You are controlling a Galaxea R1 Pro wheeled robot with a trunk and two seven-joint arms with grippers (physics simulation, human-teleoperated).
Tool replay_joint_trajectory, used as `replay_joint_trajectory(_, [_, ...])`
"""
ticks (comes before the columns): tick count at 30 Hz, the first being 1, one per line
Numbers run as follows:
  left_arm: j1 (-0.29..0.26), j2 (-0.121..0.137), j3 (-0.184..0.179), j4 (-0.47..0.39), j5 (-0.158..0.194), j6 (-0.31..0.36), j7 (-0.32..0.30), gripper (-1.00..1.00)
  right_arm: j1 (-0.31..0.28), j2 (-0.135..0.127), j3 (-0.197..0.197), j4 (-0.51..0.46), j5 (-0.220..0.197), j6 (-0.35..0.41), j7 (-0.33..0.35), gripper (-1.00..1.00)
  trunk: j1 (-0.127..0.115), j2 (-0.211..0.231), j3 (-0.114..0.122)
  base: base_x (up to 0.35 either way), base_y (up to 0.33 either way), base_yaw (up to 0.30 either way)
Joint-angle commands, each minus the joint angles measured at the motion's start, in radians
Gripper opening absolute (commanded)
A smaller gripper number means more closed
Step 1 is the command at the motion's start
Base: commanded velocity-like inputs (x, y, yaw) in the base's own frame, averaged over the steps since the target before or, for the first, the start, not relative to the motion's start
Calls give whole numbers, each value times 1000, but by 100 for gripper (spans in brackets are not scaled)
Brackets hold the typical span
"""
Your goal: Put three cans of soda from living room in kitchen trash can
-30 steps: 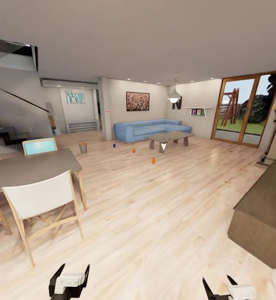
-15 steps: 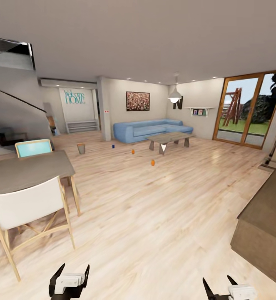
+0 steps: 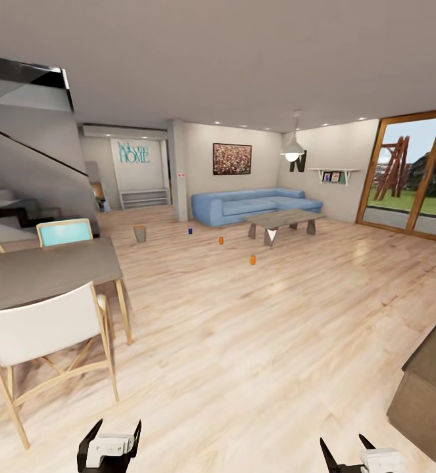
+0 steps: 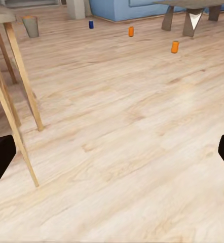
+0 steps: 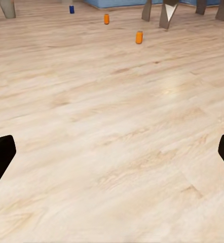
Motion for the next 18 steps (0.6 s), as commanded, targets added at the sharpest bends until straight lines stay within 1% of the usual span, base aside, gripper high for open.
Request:
replay_joint_trajectory(1, [0, 0, 0, 3, 0, 0, 0, 100, 0, 0, 0, 0, 0, 0, 0, 100, 0, 0, 0, 266, -142, 147])
replay_joint_trajectory(6, [-1, 0, 0, 12, 2, 0, 1, 100, 0, 0, -1, 0, -2, 0, 0, 100, 0, 0, 0, 270, -142, 49])
replay_joint_trajectory(18, [-1, 0, 0, 12, 3, 0, 1, 100, 0, 0, -1, 0, -3, 0, 0, 100, 0, 0, 0, 282, -138, 4])
